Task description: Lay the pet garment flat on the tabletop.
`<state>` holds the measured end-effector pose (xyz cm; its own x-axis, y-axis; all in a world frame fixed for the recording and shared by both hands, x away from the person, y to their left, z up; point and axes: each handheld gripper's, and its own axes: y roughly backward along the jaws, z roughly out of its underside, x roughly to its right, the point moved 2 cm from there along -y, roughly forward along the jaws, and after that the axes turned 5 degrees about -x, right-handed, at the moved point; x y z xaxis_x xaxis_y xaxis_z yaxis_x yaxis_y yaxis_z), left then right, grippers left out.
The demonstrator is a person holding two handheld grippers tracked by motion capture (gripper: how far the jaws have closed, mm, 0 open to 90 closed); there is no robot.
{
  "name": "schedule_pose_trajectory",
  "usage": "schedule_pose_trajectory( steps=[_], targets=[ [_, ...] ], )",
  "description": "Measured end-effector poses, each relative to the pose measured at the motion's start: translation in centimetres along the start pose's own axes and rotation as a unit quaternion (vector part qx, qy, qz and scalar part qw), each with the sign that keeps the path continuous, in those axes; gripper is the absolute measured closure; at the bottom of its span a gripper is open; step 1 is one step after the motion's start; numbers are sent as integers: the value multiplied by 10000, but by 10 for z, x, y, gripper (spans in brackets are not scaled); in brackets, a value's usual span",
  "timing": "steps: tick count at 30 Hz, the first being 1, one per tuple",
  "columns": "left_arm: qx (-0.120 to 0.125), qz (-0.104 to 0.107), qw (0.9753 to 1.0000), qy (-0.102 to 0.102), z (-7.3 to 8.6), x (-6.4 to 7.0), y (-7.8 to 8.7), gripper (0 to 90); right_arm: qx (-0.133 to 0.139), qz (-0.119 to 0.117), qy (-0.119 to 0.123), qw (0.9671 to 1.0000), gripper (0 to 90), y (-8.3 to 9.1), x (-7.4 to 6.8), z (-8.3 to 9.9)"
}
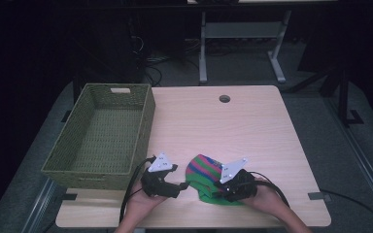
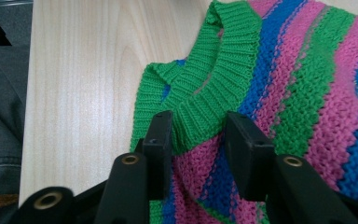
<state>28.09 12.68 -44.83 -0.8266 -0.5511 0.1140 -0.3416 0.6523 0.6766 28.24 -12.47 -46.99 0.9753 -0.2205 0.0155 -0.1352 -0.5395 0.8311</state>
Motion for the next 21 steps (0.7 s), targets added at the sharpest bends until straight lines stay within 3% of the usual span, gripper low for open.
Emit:
schedule_pose_trajectory(
  steps=[8, 10, 11, 15, 17, 21],
  targets=[
    [-76, 40, 10000, -22, 0, 0, -1, 245, 42, 181, 32, 9998, 809, 0, -1, 3],
    [-76, 45, 10000, -18, 0, 0, -1, 245, 25, 152, -25, 9999, 826, 2, -1, 2],
    [-80, 47, 10000, -31, 0, 0, -1, 245, 55, 148, 91, 9998, 832, 3, 1, 2],
    [-84, 78, 9999, -52, 0, 0, -1, 259, 172, 15, -13, 9999, 841, 10, 4, 3],
    [-109, 95, 9999, -85, 0, 0, -2, 259, 223, -48, -187, 9996, 842, 13, 2, 3],
    [-161, 124, 9997, -158, -1, 1, -3, 259, 387, -139, -228, 9989, 844, 22, 5, 6]
  ],
)
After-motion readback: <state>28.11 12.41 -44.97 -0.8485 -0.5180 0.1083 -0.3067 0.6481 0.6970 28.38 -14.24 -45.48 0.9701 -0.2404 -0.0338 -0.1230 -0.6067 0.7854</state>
